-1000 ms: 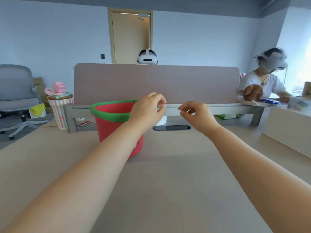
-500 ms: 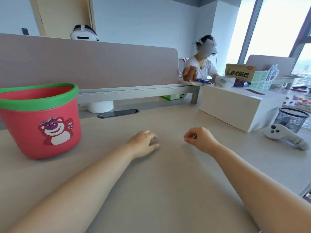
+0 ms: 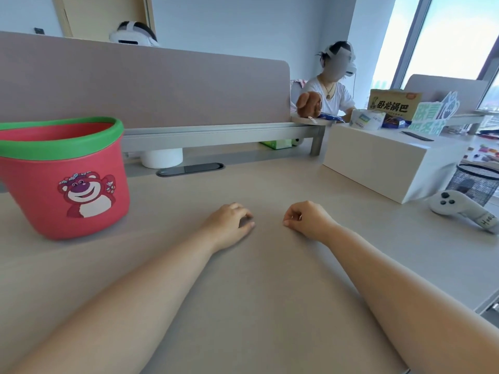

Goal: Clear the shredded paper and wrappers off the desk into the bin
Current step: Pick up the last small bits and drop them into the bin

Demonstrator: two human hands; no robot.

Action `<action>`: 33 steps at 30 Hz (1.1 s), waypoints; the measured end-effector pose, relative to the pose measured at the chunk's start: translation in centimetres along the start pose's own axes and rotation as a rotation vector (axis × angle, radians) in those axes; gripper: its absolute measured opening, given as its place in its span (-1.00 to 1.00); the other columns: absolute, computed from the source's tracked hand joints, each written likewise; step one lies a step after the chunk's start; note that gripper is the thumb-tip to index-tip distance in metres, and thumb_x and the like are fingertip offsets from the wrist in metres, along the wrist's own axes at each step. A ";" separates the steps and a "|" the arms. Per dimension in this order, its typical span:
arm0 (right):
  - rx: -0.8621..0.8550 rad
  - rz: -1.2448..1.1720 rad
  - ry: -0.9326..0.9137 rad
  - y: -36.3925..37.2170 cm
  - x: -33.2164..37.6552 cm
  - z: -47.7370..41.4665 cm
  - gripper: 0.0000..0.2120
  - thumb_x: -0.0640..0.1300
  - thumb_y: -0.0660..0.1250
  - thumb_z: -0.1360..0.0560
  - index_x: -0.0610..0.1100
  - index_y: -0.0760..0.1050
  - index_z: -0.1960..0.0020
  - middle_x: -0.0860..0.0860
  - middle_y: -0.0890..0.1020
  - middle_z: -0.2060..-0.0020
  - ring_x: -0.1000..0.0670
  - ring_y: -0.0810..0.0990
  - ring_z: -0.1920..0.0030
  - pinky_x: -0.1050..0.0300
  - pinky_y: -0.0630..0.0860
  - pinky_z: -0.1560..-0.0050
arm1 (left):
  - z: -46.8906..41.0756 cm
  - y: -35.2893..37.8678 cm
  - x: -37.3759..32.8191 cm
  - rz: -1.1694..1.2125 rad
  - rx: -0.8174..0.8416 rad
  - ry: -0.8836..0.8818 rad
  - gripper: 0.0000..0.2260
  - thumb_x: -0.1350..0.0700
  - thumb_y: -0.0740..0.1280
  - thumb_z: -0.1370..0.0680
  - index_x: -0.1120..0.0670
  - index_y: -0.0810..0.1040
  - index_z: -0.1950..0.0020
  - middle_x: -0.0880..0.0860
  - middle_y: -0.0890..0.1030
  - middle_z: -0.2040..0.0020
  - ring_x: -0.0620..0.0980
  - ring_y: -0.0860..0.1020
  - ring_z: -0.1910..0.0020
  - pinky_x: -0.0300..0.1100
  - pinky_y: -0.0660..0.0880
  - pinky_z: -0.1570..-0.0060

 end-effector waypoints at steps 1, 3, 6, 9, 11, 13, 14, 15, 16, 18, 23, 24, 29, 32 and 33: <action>0.014 0.022 0.003 0.0 0.2 -0.1 -0.88 -0.15 0.34 -0.46 -0.16 0.59 0.05 -0.02 0.54 0.18 0.01 0.47 0.13 0.20 0.36 0.11 | 0.0 -0.1 0.0 -0.001 -0.004 0.000 -0.70 -0.02 0.21 -0.56 0.07 0.50 -0.23 0.05 0.48 -0.28 0.05 0.40 -0.30 -0.13 0.35 -0.24; 0.064 0.096 0.005 0.1 0.7 -0.2 -0.84 -0.18 0.28 -0.50 -0.21 0.56 -0.02 -0.04 0.54 0.14 -0.02 0.48 0.10 0.16 0.39 0.07 | 0.1 -0.1 0.0 -0.005 -0.014 0.003 -0.70 -0.01 0.21 -0.56 0.08 0.50 -0.22 0.07 0.49 -0.26 0.06 0.41 -0.29 -0.14 0.36 -0.24; 0.123 0.203 0.011 0.4 1.3 -0.1 -0.78 -0.24 0.14 -0.54 -0.24 0.50 -0.10 -0.14 0.56 -0.08 -0.14 0.52 -0.10 0.13 0.41 -0.02 | 0.2 -0.1 -0.2 -0.037 -0.023 0.011 -0.70 -0.01 0.20 -0.56 0.08 0.50 -0.23 0.08 0.49 -0.27 0.07 0.41 -0.29 -0.14 0.35 -0.23; 0.153 0.233 0.014 0.7 1.5 0.1 -0.78 -0.28 0.09 -0.53 -0.21 0.47 -0.07 -0.16 0.53 -0.15 -0.16 0.50 -0.13 0.11 0.40 -0.05 | 0.2 -0.1 -0.3 -0.074 0.012 0.020 -0.69 0.00 0.18 -0.57 0.09 0.48 -0.25 0.09 0.48 -0.28 0.08 0.40 -0.30 -0.14 0.36 -0.25; 0.119 0.095 0.020 0.3 1.8 0.2 -0.83 -0.28 0.08 -0.54 -0.16 0.44 0.04 -0.12 0.54 0.00 -0.10 0.47 0.02 0.14 0.37 0.07 | 0.4 -0.4 0.0 -0.089 0.064 0.028 -0.68 -0.02 0.17 -0.58 0.09 0.46 -0.26 0.09 0.47 -0.29 0.07 0.41 -0.30 -0.12 0.37 -0.26; 0.040 -0.112 0.017 -0.7 2.8 0.3 -0.85 -0.27 0.07 -0.54 -0.15 0.40 0.12 -0.05 0.51 0.18 -0.06 0.44 0.12 0.16 0.36 0.21 | 1.2 -1.1 0.4 -0.088 0.105 0.033 -0.67 -0.02 0.18 -0.57 0.10 0.45 -0.26 0.09 0.47 -0.28 0.07 0.43 -0.27 -0.14 0.38 -0.24; -0.002 -0.192 0.003 -1.2 3.6 0.3 -0.84 -0.27 0.07 -0.55 -0.16 0.40 0.13 -0.03 0.49 0.22 -0.04 0.43 0.18 0.19 0.35 0.27 | 1.9 -1.6 0.7 -0.089 0.120 0.033 -0.67 -0.02 0.19 -0.57 0.11 0.46 -0.26 0.09 0.48 -0.26 0.07 0.44 -0.25 -0.16 0.37 -0.22; -0.035 -0.253 -0.020 -1.6 4.8 0.3 -0.83 -0.27 0.07 -0.55 -0.16 0.41 0.14 -0.01 0.48 0.26 -0.01 0.43 0.24 0.21 0.35 0.33 | 2.6 -2.2 1.2 -0.096 0.133 0.032 -0.68 -0.02 0.20 -0.57 0.11 0.47 -0.25 0.10 0.49 -0.24 0.08 0.45 -0.24 -0.16 0.37 -0.20; -0.061 -0.302 -0.052 -1.9 6.3 0.3 -0.82 -0.26 0.07 -0.55 -0.15 0.41 0.15 0.01 0.48 0.29 0.03 0.42 0.29 0.24 0.33 0.36 | 3.4 -2.7 1.7 -0.107 0.142 0.029 -0.69 -0.02 0.21 -0.56 0.11 0.48 -0.23 0.10 0.51 -0.22 0.09 0.46 -0.22 -0.15 0.38 -0.18; -0.092 -0.371 -0.155 -2.4 10.1 0.3 -0.83 -0.23 0.09 -0.55 -0.14 0.41 0.17 0.04 0.49 0.32 0.05 0.42 0.31 0.26 0.35 0.35 | 5.4 -4.0 3.0 -0.128 0.145 0.016 -0.72 -0.01 0.23 -0.55 0.08 0.51 -0.19 0.09 0.54 -0.17 0.09 0.48 -0.19 -0.13 0.40 -0.18; -0.062 -0.459 -0.447 -2.0 22.2 0.5 -0.85 -0.23 0.11 -0.53 -0.14 0.38 0.19 0.04 0.50 0.33 0.09 0.42 0.34 0.42 0.38 0.42 | 12.1 -7.5 7.3 -0.159 0.087 -0.081 -0.76 0.01 0.25 -0.54 0.03 0.54 -0.16 0.01 0.56 -0.20 0.00 0.50 -0.19 -0.14 0.41 -0.19; -0.055 -0.478 -0.495 -1.8 24.6 0.5 -0.85 -0.24 0.11 -0.53 -0.15 0.38 0.20 0.01 0.51 0.30 0.08 0.43 0.33 0.46 0.35 0.44 | 13.7 -8.2 8.3 -0.161 0.075 -0.111 -0.76 0.02 0.25 -0.54 0.04 0.54 -0.16 0.00 0.56 -0.20 -0.01 0.49 -0.20 -0.16 0.40 -0.20; -0.095 -0.438 -0.661 -1.7 34.8 -0.6 -0.70 -0.28 0.11 -0.52 -0.03 0.28 0.35 0.06 0.43 0.39 0.08 0.38 0.37 0.46 0.31 0.48 | 21.1 -11.5 13.5 -0.184 -0.032 -0.301 -0.77 0.02 0.24 -0.54 0.02 0.55 -0.15 -0.05 0.55 -0.20 -0.05 0.49 -0.21 -0.16 0.41 -0.20; -0.081 -0.325 -0.671 -0.7 38.3 -1.9 -0.76 -0.28 0.13 -0.52 -0.10 0.33 0.31 0.03 0.42 0.39 -0.02 0.39 0.29 0.34 0.30 0.43 | 24.7 -12.7 16.0 -0.160 -0.138 -0.417 -0.78 0.04 0.24 -0.55 0.03 0.56 -0.14 -0.04 0.55 -0.20 -0.06 0.49 -0.22 -0.17 0.40 -0.22; -0.067 -0.283 -0.668 -0.3 38.9 -2.3 -0.79 -0.28 0.14 -0.51 -0.13 0.37 0.29 0.01 0.44 0.38 -0.05 0.40 0.24 0.32 0.30 0.41 | 25.5 -13.0 16.6 -0.137 -0.183 -0.447 -0.79 0.05 0.26 -0.54 0.04 0.57 -0.12 -0.03 0.56 -0.20 -0.06 0.50 -0.22 -0.18 0.40 -0.22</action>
Point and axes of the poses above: each hand's wrist, its own z-axis away from the middle knuckle, its own y-axis out of the palm, x = y × z, the point moved 3 cm from there along -z, towards the middle knuckle
